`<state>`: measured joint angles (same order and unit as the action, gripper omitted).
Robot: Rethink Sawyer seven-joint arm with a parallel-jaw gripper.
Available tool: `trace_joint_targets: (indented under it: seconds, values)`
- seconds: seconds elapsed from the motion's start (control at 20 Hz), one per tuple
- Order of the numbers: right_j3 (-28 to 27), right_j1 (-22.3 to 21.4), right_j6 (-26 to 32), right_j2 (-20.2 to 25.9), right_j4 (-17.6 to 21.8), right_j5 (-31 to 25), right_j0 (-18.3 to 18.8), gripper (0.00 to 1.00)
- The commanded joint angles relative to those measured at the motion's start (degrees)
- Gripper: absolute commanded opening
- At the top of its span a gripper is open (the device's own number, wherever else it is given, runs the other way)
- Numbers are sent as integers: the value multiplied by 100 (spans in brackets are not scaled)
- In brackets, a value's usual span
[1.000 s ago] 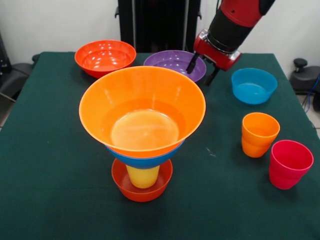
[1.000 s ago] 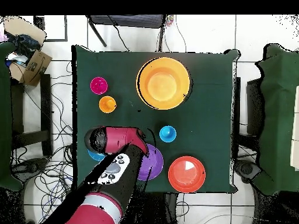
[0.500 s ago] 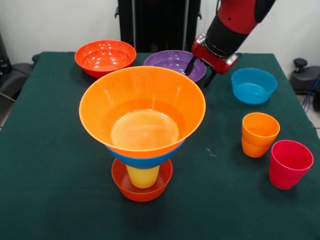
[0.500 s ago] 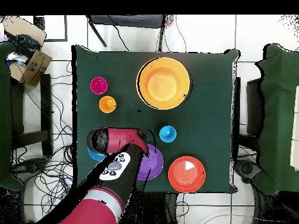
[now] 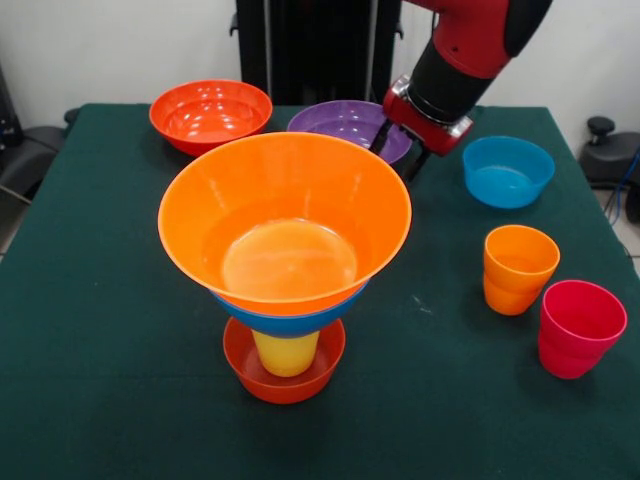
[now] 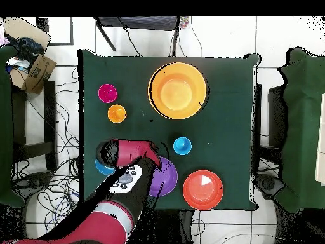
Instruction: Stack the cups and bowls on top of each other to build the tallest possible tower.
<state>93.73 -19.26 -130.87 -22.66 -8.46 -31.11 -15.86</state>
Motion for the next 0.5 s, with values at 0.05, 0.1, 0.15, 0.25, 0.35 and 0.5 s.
trace_joint_targets:
  seconds: [0.05, 0.1, 0.15, 0.25, 0.35, 0.5]
  values:
    - [233, 164, -1218, 318, -202, 486, -210, 100]
    - [223, 170, -1225, 298, -198, 493, -231, 100]
    - [202, 182, -1215, 260, -193, 482, -262, 0]
    - [180, 191, -1199, 244, -186, 433, -273, 0]
    - [170, 196, -1173, 239, -188, 394, -271, 0]
    - [135, 224, -1168, 187, -206, 344, -303, 0]
